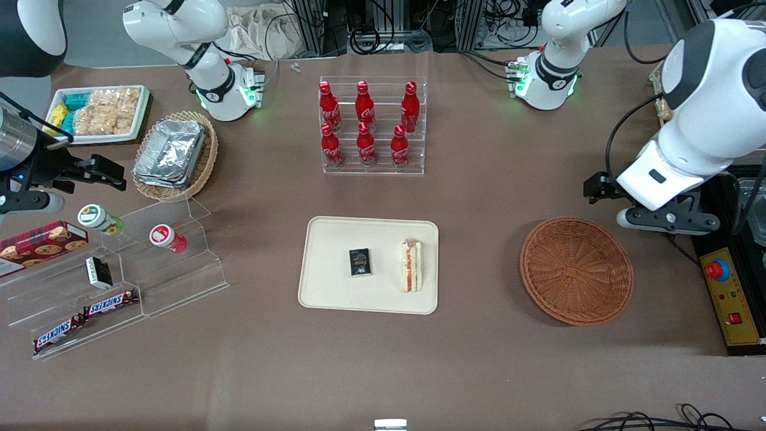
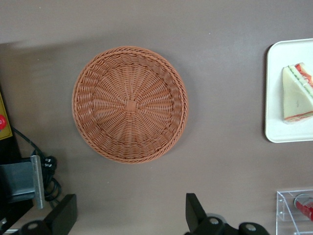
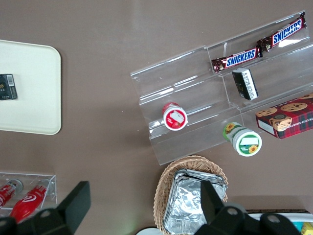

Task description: Place sandwich from basket to tray

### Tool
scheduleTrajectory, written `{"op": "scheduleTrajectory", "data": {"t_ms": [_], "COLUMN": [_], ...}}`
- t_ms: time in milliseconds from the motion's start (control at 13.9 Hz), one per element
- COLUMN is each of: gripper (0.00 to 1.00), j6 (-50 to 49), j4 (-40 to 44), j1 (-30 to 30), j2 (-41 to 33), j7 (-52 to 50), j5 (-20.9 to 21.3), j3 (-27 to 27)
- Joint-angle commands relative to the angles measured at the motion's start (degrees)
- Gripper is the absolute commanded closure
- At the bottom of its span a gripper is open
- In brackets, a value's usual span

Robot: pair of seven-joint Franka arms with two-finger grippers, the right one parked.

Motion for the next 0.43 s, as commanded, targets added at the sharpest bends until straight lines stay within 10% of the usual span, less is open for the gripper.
{"op": "scheduleTrajectory", "data": {"t_ms": [0, 361], "gripper": [0.00, 0.00], "j6": [5.55, 0.15], "j4": [-10.18, -1.46], "j1": [-15.80, -17.68], "j2": [-9.05, -2.95], "j7": [4.04, 11.68], "j5": [-3.35, -2.99], "j3": [18.84, 20.81]}}
